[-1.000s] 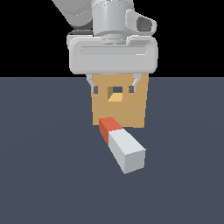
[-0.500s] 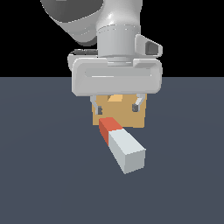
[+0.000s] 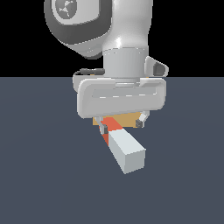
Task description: Insert the peg into the horizontal hole in a box.
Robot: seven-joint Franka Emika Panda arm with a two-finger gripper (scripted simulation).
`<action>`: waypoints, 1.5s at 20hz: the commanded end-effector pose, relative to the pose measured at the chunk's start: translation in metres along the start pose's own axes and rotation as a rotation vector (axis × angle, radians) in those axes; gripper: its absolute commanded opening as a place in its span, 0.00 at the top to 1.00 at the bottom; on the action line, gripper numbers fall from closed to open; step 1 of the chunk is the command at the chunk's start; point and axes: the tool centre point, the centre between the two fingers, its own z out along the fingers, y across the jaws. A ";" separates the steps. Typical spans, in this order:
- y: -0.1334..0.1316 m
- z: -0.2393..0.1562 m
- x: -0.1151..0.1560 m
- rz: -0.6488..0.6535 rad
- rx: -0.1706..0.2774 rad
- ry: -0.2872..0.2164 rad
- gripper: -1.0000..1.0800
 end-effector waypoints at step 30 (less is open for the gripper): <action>0.003 0.057 -0.004 -0.028 0.000 0.000 1.00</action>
